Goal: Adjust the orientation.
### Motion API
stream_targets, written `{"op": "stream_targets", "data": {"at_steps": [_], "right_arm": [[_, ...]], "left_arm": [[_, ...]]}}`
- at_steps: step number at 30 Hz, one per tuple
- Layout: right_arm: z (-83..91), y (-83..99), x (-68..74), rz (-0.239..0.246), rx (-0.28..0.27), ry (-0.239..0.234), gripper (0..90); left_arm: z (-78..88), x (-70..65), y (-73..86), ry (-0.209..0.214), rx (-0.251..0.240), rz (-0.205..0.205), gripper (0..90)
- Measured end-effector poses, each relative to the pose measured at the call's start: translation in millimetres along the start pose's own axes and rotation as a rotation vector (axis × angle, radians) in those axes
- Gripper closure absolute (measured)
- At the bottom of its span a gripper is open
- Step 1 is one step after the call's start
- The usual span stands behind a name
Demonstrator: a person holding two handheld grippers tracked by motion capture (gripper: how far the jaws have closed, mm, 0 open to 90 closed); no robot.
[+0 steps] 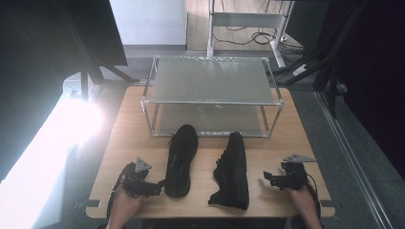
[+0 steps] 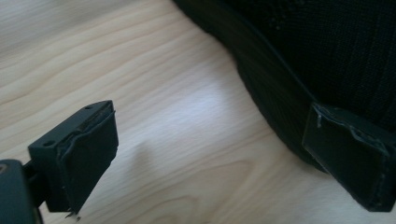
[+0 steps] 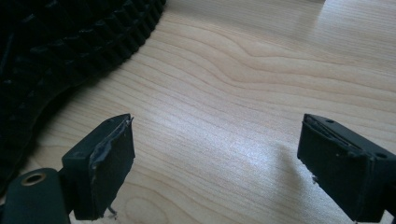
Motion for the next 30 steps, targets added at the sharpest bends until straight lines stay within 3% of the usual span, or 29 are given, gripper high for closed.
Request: {"op": "stream_targets", "data": {"at_steps": [3,6,11,13,16,20,30], "right_arm": [[-0.6,0.0,0.2,0.004,0.001,-0.002,11.5],[-0.6,0.0,0.5,0.005,0.004,-0.003,11.5],[1.0,-0.4,-0.4,-0.008,-0.01,-0.009,11.5],[1.6,-1.0,-0.5,-0.014,-0.024,-0.018,10.3],[3.2,-2.9,0.2,-0.02,-0.043,-0.025,3.0],[5.9,-6.6,2.8,-0.021,-0.061,-0.029,0.0],[22.9,-40.1,29.8,0.033,-0.084,-0.067,0.1]], "left_arm": [[-6.0,-16.2,-5.8,0.044,-0.003,-0.027,1.3],[-7.7,-22.0,-8.6,0.048,-0.002,-0.047,0.2],[-1.8,-11.7,-5.6,0.02,-0.055,-0.012,0.0],[4.1,-0.7,-1.2,-0.003,-0.106,0.039,0.0],[6.3,4.5,1.7,-0.01,-0.124,0.068,0.0],[6.6,6.2,3.2,-0.026,-0.123,0.072,0.0],[6.7,9.0,5.0,-0.048,-0.133,0.066,0.0]]}}
Point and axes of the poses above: each handheld gripper's, and its own axes: z roughly backward along the jaws, y roughly out of its underside, x roughly to its left, the point moved 2 cm from there along -z, roughly forward along the jaws, and after that the axes turned 2 degrees about -z, right-handed, at the moved point
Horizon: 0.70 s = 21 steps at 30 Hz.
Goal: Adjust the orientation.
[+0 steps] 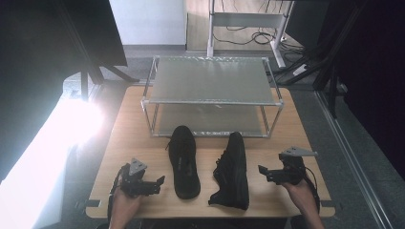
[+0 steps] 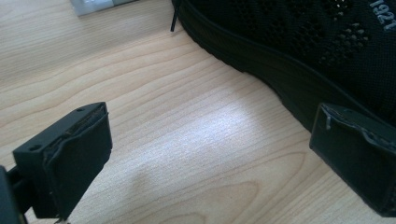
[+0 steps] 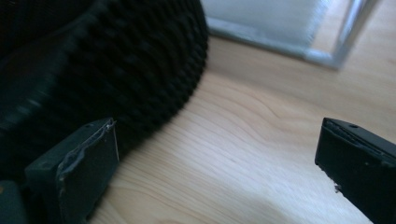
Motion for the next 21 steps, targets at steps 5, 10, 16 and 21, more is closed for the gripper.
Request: {"op": "stream_targets", "data": {"at_steps": [5,10,16,21], "right_arm": [[0.4,-12.0,14.6,0.03,0.005,-0.025,0.2],[-6.0,-26.3,33.9,0.075,-0.025,-0.053,0.2],[-18.1,-31.0,44.9,0.103,-0.035,-0.055,0.2],[-29.1,-24.8,47.9,0.122,-0.043,-0.038,0.1]], "left_arm": [[-0.6,-0.1,-0.1,0.001,0.011,-0.006,0.0],[-0.5,0.5,-0.1,-0.005,0.005,-0.004,0.0],[-1.6,1.6,0.8,-0.008,0.016,-0.004,0.0],[-2.3,1.1,0.8,-0.007,0.021,-0.008,0.0]]}}
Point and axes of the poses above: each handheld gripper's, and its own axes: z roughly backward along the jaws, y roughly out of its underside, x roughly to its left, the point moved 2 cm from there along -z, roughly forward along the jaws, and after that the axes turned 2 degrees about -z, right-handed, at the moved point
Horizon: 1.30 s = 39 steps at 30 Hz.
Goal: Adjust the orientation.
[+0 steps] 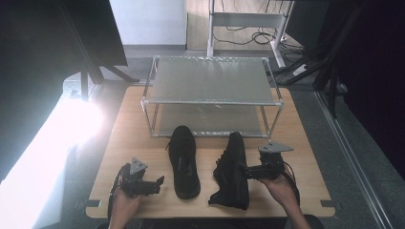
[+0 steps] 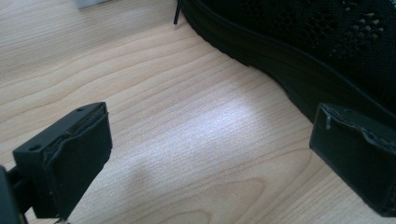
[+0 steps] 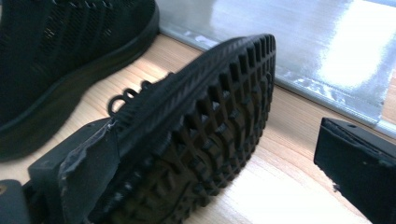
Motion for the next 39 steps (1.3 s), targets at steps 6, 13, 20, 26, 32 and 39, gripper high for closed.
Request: {"op": "stream_targets", "data": {"at_steps": [6,13,20,26,32,39], "right_arm": [[2.9,5.2,-5.7,-0.008,-0.029,-0.013,0.0],[13.2,11.7,-16.5,-0.035,-0.042,0.0,0.0],[24.7,17.7,-26.1,-0.057,-0.048,0.033,0.0],[37.9,26.9,-38.7,-0.074,-0.042,0.084,0.6],[44.9,34.2,-47.2,-0.086,-0.026,0.11,1.8],[49.1,43.6,-56.6,-0.105,-0.006,0.129,3.5]], "left_arm": [[-0.3,0.0,0.6,0.001,0.008,-0.004,0.0],[-0.5,0.7,1.4,0.001,0.019,-0.009,0.0],[-1.5,0.4,1.9,0.0,0.026,-0.011,0.0],[-2.9,-0.3,2.1,0.001,0.037,-0.019,0.0],[-3.6,-0.1,2.5,0.0,0.041,-0.018,0.0],[-4.1,0.2,2.6,0.003,0.043,-0.015,0.0]]}}
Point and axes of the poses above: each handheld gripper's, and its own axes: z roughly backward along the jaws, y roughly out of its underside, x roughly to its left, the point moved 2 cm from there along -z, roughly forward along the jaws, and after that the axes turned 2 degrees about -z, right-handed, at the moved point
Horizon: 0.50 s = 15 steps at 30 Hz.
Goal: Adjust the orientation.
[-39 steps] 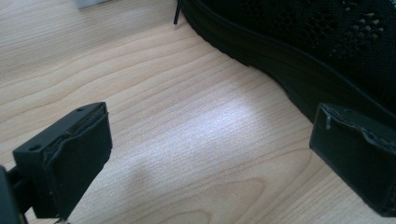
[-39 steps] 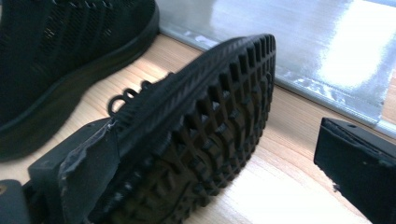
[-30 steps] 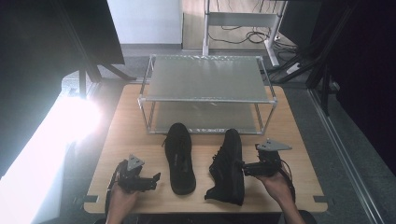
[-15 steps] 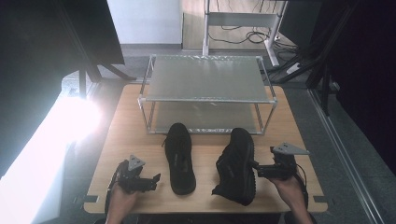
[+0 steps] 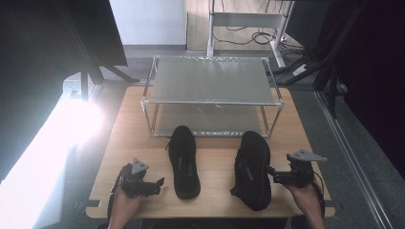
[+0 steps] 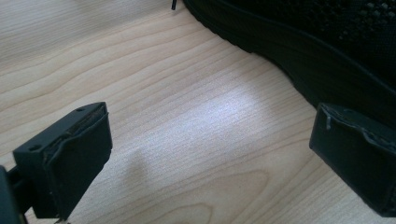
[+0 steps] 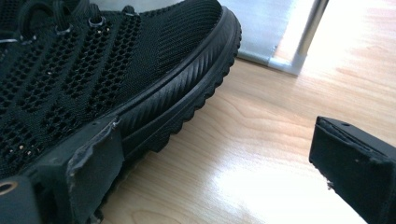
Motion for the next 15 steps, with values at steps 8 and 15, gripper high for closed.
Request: {"op": "stream_targets", "data": {"at_steps": [8,15], "right_arm": [[-0.5,9.5,-12.3,-0.015,0.046,0.022,5.3],[-4.9,18.6,-24.0,-0.039,0.097,0.041,9.2]], "left_arm": [[-0.3,0.1,0.0,0.003,0.0,0.002,0.0],[-0.1,0.0,-0.1,0.004,0.001,0.0,0.0]]}}
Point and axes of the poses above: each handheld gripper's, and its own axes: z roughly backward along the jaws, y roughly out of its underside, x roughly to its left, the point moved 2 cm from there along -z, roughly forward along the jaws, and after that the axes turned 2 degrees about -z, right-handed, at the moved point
